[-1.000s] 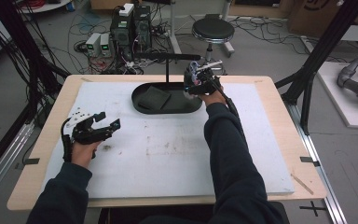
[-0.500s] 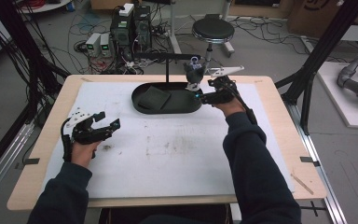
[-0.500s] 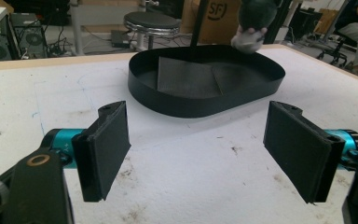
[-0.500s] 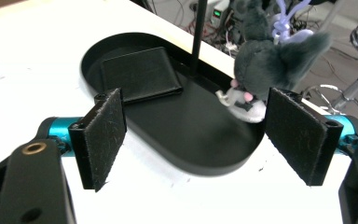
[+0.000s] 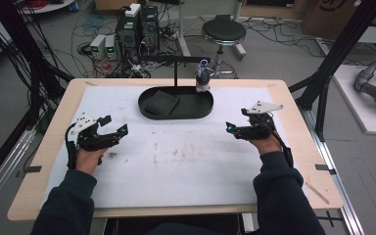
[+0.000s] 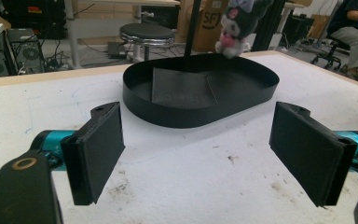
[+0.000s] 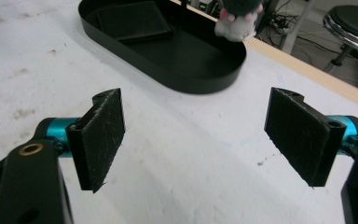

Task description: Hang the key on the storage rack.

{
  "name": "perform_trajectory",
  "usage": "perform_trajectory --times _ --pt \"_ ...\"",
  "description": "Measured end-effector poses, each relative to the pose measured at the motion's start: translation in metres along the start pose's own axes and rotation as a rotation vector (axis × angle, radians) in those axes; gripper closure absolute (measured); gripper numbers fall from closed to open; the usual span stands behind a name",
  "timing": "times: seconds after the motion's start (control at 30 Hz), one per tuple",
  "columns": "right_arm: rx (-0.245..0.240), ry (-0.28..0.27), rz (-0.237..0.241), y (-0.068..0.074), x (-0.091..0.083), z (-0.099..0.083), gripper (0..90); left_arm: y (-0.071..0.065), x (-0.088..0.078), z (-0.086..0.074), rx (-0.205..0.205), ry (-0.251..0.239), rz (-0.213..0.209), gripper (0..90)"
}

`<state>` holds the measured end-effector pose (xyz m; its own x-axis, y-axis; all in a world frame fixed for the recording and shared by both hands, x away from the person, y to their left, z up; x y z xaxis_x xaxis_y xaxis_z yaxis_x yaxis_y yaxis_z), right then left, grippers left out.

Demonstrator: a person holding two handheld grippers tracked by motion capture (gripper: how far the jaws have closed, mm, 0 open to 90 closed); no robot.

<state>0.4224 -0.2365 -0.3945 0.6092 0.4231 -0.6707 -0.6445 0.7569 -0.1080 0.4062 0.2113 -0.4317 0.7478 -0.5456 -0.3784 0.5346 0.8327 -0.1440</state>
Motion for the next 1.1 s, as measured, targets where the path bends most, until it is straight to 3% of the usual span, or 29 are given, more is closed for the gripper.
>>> perform_trajectory --times 0.17,0.43,1.1 --pt "0.030 -0.007 -0.027 -0.004 -0.005 -0.025 20.5 -0.002 -0.002 0.001 0.008 -0.004 0.003 17.4" --pt "0.045 -0.016 -0.054 -0.005 -0.006 -0.043 20.5 -0.003 -0.002 0.001 0.022 0.005 0.011 17.5" --pt "0.055 0.009 -0.081 -0.008 -0.003 -0.055 20.5 -0.007 0.001 -0.002 0.040 0.031 0.010 17.5"
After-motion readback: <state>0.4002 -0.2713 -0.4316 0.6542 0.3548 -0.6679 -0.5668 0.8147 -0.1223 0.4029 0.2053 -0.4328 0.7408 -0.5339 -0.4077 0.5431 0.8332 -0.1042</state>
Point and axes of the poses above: each handheld gripper's, and its own axes: x roughly forward along the jaws, z roughly out of its top, y roughly to its left, the point moved 6 cm from there along x, roughly forward along the jaws, and after that the axes turned 10 degrees about y, right-handed, at the moved point
